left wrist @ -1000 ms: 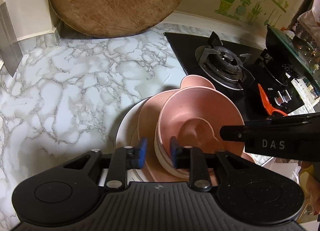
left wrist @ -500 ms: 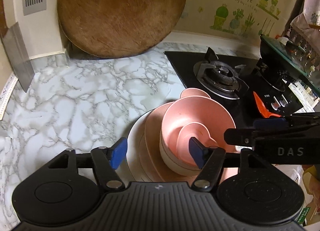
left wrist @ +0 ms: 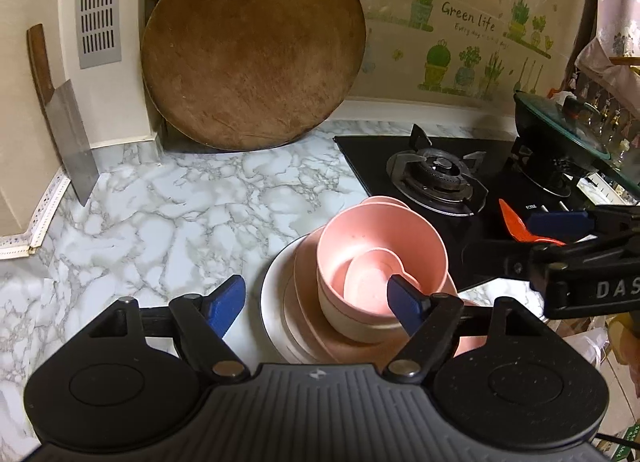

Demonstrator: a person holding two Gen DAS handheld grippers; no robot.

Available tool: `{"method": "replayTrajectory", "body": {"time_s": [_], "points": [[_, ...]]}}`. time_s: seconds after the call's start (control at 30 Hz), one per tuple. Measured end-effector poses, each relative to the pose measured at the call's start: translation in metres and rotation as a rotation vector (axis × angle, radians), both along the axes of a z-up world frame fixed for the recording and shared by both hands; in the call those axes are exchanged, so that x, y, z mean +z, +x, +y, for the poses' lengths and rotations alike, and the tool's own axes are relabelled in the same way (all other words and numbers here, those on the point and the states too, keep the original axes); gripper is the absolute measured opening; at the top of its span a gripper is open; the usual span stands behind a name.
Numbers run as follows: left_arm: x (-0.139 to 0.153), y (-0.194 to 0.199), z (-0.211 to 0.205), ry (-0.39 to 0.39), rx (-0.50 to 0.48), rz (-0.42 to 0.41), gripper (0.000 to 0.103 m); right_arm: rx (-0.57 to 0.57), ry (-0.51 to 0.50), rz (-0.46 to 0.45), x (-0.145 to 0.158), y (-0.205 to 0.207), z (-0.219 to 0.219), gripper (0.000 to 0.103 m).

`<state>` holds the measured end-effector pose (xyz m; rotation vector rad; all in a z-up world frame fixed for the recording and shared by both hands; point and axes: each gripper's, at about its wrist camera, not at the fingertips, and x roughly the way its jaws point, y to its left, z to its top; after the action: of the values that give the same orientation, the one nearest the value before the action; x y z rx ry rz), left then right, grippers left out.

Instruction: Organize plates and bowls

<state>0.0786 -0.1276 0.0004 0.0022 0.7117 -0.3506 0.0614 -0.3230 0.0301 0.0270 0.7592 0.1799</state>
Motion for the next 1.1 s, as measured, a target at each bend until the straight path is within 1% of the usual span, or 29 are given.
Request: {"method": "replayTrajectory", "body": {"time_s": [0.07,0.1,0.2,0.23,0.27,0.3,0.33,0.37,0.53,0.77,0.87,1.1], "points": [[0.001,-0.008,0.001,-0.008,0.013,-0.006,0.078,0.021,-0.016,-0.03,0.002,-0.008,0.001,0.1],[0.002,-0.012,0.003,-0.019,0.019,-0.007,0.078,0.031,-0.024,-0.05,0.004,-0.012,0.001,0.102],[0.004,-0.023,0.006,-0.046,0.028,-0.011,0.081,0.052,-0.019,-0.093,0.008,-0.023,0.002,0.103],[0.005,-0.028,0.006,-0.043,0.035,-0.026,0.084,0.055,-0.014,-0.1,0.008,-0.026,0.002,0.103],[0.006,-0.033,0.006,-0.041,0.044,-0.038,0.091,0.055,-0.007,-0.106,0.009,-0.029,0.001,0.103],[0.007,-0.036,0.007,-0.049,0.049,-0.042,0.095,0.052,0.003,-0.112,0.009,-0.031,0.0,0.103],[0.008,-0.039,0.008,-0.061,0.054,-0.045,0.101,0.052,0.012,-0.114,0.009,-0.033,-0.002,0.103],[0.009,-0.043,0.009,-0.072,0.06,-0.051,0.103,0.051,0.023,-0.115,0.009,-0.035,-0.003,0.103],[0.011,-0.057,0.009,-0.083,0.089,-0.056,0.103,0.052,0.063,-0.111,0.006,-0.049,-0.006,0.103],[0.009,-0.079,0.007,-0.09,0.134,-0.048,0.103,0.05,0.079,-0.091,0.005,-0.067,-0.005,0.103],[0.008,-0.086,0.005,-0.076,0.152,-0.043,0.103,0.035,0.092,-0.076,0.005,-0.072,-0.007,0.103],[0.01,-0.094,0.005,-0.086,0.169,-0.034,0.103,-0.018,0.107,-0.067,0.007,-0.077,-0.013,0.103]]}}
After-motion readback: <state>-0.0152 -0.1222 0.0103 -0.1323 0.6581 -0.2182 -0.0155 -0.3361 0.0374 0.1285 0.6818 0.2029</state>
